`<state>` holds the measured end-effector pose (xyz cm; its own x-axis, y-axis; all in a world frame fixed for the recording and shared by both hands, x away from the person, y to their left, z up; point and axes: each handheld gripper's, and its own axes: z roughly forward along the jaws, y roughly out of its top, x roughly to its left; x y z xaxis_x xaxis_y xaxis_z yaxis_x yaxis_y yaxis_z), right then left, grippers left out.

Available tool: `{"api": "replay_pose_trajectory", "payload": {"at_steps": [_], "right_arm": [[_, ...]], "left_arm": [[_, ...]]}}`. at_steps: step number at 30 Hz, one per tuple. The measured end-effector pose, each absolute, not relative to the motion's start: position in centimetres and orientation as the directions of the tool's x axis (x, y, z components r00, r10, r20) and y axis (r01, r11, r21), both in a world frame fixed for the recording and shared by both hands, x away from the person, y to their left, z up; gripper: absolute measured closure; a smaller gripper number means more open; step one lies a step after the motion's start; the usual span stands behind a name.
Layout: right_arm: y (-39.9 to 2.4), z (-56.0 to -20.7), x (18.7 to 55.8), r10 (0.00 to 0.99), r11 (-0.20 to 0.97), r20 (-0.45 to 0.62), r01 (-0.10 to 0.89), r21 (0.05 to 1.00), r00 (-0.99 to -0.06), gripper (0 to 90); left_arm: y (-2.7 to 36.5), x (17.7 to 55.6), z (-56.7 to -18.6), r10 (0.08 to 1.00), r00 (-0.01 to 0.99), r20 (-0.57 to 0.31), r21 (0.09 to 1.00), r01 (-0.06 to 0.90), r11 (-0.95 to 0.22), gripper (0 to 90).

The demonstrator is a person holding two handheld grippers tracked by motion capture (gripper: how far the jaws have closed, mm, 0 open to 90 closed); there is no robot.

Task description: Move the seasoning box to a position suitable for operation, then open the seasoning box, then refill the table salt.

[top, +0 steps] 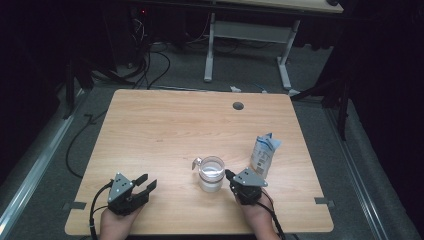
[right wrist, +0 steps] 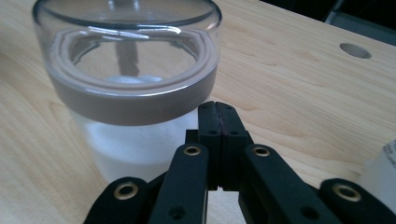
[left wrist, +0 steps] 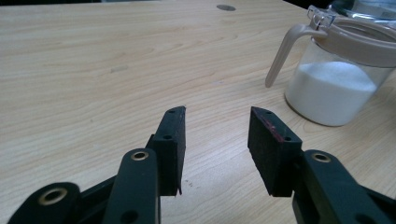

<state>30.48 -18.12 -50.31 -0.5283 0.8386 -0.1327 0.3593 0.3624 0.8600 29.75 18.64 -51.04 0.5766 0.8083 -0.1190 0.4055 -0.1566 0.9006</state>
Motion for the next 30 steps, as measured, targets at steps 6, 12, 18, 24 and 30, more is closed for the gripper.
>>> {"api": "replay_pose_trajectory", "payload": {"at_steps": [6,12,18,24,30], "right_arm": [[-17.9,-50.3,30.1,0.834,0.374,-0.146,0.350,0.859,-0.533,89.7],[-18.2,-49.9,31.4,0.852,0.340,-0.120,0.365,0.867,-0.509,89.7],[-17.6,-49.6,31.5,0.839,0.367,-0.143,0.353,0.861,-0.525,89.8],[-17.3,-49.4,30.4,0.832,0.380,-0.163,0.330,0.864,-0.531,89.9],[-17.0,-49.3,29.3,0.825,0.378,-0.164,0.314,0.871,-0.541,89.9]], "left_arm": [[19.0,29.7,-51.1,0.810,0.574,-0.123,0.903,0.403,-0.148,56.1],[19.3,29.7,-51.0,0.818,0.561,-0.128,0.908,0.399,-0.132,53.8],[19.0,29.9,-50.9,0.817,0.563,-0.125,0.910,0.393,-0.132,53.8],[18.7,30.0,-51.0,0.812,0.570,-0.124,0.909,0.394,-0.138,53.8],[18.5,30.2,-51.0,0.809,0.575,-0.121,0.908,0.394,-0.144,53.7]]}}
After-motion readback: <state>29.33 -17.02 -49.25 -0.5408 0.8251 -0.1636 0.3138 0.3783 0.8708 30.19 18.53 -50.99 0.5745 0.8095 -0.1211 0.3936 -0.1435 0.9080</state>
